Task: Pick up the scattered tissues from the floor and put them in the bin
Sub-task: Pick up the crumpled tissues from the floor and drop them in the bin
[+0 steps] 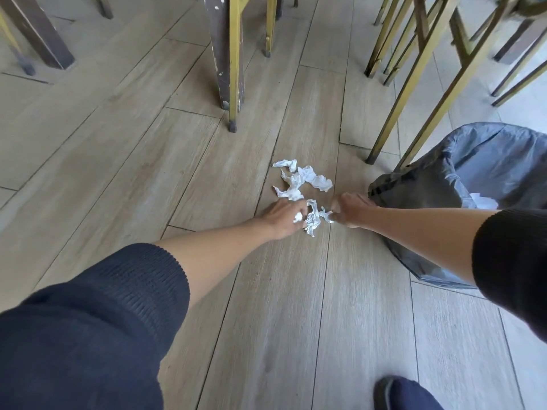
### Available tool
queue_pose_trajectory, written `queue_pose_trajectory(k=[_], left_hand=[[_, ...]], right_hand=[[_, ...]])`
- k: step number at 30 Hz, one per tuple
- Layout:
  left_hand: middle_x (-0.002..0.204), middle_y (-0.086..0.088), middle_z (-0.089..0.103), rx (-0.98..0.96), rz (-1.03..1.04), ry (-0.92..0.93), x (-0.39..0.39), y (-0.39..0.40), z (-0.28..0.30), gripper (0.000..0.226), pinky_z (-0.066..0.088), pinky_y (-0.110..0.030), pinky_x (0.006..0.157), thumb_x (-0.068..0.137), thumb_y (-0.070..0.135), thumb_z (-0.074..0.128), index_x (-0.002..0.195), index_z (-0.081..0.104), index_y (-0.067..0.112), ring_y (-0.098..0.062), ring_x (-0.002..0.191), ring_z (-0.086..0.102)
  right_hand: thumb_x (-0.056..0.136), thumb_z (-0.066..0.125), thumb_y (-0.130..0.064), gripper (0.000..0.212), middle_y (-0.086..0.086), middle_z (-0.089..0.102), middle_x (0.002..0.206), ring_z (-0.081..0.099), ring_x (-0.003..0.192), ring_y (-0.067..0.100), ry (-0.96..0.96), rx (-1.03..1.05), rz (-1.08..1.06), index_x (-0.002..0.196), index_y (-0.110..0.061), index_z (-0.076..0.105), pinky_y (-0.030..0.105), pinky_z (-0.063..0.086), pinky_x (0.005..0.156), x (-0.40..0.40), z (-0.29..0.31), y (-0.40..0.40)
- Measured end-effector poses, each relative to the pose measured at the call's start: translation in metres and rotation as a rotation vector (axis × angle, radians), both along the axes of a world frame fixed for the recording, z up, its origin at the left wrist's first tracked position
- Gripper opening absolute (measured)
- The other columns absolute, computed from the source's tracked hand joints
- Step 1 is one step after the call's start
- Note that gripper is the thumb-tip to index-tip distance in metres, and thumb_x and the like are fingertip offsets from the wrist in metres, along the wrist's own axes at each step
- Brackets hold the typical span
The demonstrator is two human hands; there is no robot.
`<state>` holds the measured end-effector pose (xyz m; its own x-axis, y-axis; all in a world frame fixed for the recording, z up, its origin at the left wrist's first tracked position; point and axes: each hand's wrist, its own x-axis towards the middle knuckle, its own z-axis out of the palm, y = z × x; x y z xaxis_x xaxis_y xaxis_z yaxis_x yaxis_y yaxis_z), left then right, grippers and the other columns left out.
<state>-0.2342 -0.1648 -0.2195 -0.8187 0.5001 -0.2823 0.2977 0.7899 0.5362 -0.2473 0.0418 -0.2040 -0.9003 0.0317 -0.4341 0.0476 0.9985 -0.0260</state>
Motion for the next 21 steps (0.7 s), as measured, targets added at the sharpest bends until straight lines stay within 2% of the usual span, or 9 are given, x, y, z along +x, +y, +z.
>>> queue_pose_trajectory(k=[3,5,7,10,13,15,17,19,21], left_hand=[[0.144,-0.010,0.047,-0.128,-0.155,-0.004,0.007,0.006,-0.005,0.050,0.043,-0.044,0.105,0.098,0.030,0.060,0.145,0.042,0.035,-0.031,0.129,0.050],[0.149,-0.011,0.039,-0.232,-0.204,-0.061,0.010,0.007,-0.010,0.058,0.036,-0.046,0.111,0.100,0.034,0.056,0.151,0.030,0.041,-0.032,0.136,0.042],[0.146,-0.010,0.039,-0.289,-0.213,-0.101,0.012,0.004,-0.012,0.056,0.037,-0.046,0.109,0.100,0.039,0.055,0.150,0.031,0.039,-0.034,0.135,0.042],[0.133,-0.007,0.048,-0.282,-0.198,-0.058,0.013,-0.005,-0.011,0.037,0.044,-0.040,0.096,0.099,0.038,0.056,0.132,0.046,0.025,-0.031,0.120,0.052],[0.121,-0.006,0.052,-0.269,-0.215,-0.009,0.011,-0.016,-0.011,0.028,0.046,-0.035,0.083,0.098,0.035,0.057,0.112,0.055,0.011,-0.026,0.104,0.057],[0.113,-0.006,0.053,-0.262,-0.211,0.008,0.009,-0.023,-0.010,0.021,0.043,-0.033,0.075,0.098,0.031,0.058,0.096,0.053,0.010,-0.022,0.093,0.056],[0.106,-0.005,0.054,-0.247,-0.194,0.022,0.008,-0.027,-0.009,0.017,0.045,-0.032,0.072,0.095,0.026,0.060,0.092,0.058,0.010,-0.023,0.088,0.057],[0.094,-0.005,0.054,-0.241,-0.180,0.039,0.007,-0.028,-0.009,0.018,0.048,-0.035,0.067,0.092,0.023,0.063,0.081,0.055,0.010,-0.025,0.081,0.058],[0.083,-0.005,0.052,-0.246,-0.173,0.061,0.008,-0.027,-0.009,0.023,0.045,-0.035,0.059,0.090,0.022,0.065,0.079,0.049,0.010,-0.026,0.072,0.056]], right_hand=[[0.089,0.070,-0.039,0.031,-0.002,0.066,0.118,0.063,0.109,0.022,-0.026,-0.033,0.062,0.117,-0.023,0.067,0.032,0.053,0.088,0.001,-0.014,-0.007],[0.087,0.073,-0.037,0.023,-0.002,0.067,0.110,0.063,0.102,0.020,-0.030,-0.064,0.038,0.104,-0.023,0.068,0.031,0.052,0.086,0.006,-0.025,-0.010],[0.088,0.071,-0.035,0.018,-0.001,0.065,0.101,0.063,0.094,0.019,-0.023,-0.066,0.043,0.100,-0.022,0.067,0.030,0.053,0.079,0.013,-0.032,-0.010],[0.090,0.067,-0.026,0.016,-0.001,0.063,0.095,0.064,0.087,0.021,0.007,-0.044,0.079,0.102,-0.016,0.064,0.029,0.053,0.070,0.015,-0.033,-0.008],[0.088,0.067,-0.019,0.016,0.000,0.055,0.087,0.058,0.082,0.022,0.018,-0.090,0.039,0.091,-0.015,0.051,0.024,0.039,0.055,0.011,-0.021,-0.007],[0.087,0.067,-0.015,0.018,-0.001,0.052,0.080,0.056,0.079,0.021,0.034,-0.116,0.014,0.090,-0.015,0.049,0.023,0.035,0.050,0.008,-0.013,-0.008],[0.090,0.061,-0.014,0.012,0.001,0.053,0.079,0.056,0.076,0.021,0.045,-0.115,-0.002,0.092,-0.013,0.049,0.024,0.035,0.048,0.006,-0.008,-0.012],[0.094,0.049,-0.015,0.005,0.006,0.057,0.082,0.056,0.073,0.021,0.040,-0.125,-0.035,0.096,-0.010,0.049,0.027,0.037,0.048,0.003,-0.007,-0.018],[0.096,0.037,-0.017,0.011,0.008,0.058,0.085,0.055,0.073,0.022,0.068,-0.150,-0.036,0.098,-0.009,0.045,0.029,0.035,0.050,0.001,-0.006,-0.027]])
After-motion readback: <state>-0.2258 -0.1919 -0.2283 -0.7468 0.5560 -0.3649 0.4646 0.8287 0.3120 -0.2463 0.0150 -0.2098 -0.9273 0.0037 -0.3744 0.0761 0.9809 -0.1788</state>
